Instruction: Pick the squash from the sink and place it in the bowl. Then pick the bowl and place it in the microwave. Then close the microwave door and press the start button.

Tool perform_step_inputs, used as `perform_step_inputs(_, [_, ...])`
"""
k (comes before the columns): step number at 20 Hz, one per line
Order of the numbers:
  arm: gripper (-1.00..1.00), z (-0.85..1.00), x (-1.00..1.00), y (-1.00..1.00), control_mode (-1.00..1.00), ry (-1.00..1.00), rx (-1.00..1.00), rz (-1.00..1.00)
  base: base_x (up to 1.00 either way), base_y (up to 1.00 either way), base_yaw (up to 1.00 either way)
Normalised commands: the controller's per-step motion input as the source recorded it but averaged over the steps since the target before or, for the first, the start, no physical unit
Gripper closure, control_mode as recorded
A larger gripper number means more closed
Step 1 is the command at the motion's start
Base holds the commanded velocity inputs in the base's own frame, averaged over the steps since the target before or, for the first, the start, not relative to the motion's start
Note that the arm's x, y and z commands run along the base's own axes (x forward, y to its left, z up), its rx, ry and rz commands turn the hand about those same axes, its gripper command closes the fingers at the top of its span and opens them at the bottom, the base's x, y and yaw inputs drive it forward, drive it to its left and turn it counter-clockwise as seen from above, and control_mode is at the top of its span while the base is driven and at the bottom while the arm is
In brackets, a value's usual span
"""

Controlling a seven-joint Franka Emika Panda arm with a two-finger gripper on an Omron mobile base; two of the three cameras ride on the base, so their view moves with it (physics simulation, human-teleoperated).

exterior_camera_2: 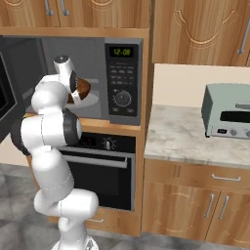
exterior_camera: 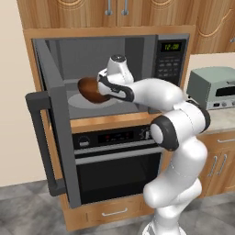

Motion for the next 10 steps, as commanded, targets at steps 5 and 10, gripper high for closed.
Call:
perform_step_inputs(5, [1.00,-0.10,0.15,0.04,-1.00,0.00,0.00,0.00,0.00,0.00,0.00])
perform_step_inputs(10, [-1.00,-0.07,0.00,0.03,-1.00,0.00,0.00,0.00,0.00,0.00,0.00])
